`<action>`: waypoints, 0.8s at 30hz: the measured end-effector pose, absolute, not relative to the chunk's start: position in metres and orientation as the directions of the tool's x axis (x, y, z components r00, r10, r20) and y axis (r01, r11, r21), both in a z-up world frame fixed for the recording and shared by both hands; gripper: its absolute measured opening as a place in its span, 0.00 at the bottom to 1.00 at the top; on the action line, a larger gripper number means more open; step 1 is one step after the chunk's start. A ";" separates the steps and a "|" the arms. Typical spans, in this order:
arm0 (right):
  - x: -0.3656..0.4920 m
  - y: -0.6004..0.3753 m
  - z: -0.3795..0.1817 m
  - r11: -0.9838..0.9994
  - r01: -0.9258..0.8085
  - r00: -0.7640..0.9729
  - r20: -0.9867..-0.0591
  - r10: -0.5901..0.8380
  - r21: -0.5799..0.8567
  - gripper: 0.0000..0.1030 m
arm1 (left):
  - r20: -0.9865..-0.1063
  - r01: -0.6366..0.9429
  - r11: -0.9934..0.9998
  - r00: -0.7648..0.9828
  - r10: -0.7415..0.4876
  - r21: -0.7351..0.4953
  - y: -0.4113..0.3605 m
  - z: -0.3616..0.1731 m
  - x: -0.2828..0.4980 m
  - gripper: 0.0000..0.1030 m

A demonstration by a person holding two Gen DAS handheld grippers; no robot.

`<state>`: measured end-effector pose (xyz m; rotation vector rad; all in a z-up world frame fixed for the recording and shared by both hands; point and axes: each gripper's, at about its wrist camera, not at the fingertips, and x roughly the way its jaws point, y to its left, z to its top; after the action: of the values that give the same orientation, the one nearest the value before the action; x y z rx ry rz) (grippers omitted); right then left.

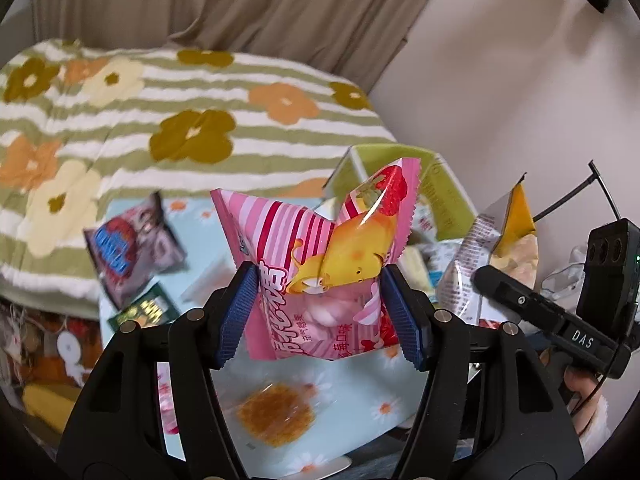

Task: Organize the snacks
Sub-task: 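Carry both bags over the yellow box and open both tools to drop them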

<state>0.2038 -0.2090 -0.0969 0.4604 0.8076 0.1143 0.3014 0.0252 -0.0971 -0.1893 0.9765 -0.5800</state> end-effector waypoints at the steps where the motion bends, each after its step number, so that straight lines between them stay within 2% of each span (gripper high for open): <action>1: 0.204 -0.217 -0.093 0.899 0.074 0.696 -0.668 0.263 0.431 0.54 | -0.719 0.381 0.831 0.429 -0.546 -0.404 0.019 -0.093 0.300 0.58; 11: 0.192 -0.329 -0.072 0.926 0.096 0.724 -0.664 0.187 0.366 0.54 | -0.693 0.421 0.811 0.436 -0.574 -0.406 -0.095 -0.072 0.296 0.58; 18: 0.192 -0.387 -0.080 0.934 0.088 0.708 -0.681 0.187 0.347 0.54 | -0.734 0.426 0.806 0.370 -0.570 -0.411 -0.189 -0.100 0.295 0.58; 24: 0.194 -0.415 -0.096 0.939 0.083 0.671 -0.716 0.196 0.334 0.54 | -0.794 0.407 0.823 0.298 -0.530 -0.397 -0.239 -0.138 0.290 0.58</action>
<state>0.1944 -0.4149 -0.0960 0.3559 0.8381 0.0652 0.2898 -0.2392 -0.1376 -0.1278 1.1043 -0.6247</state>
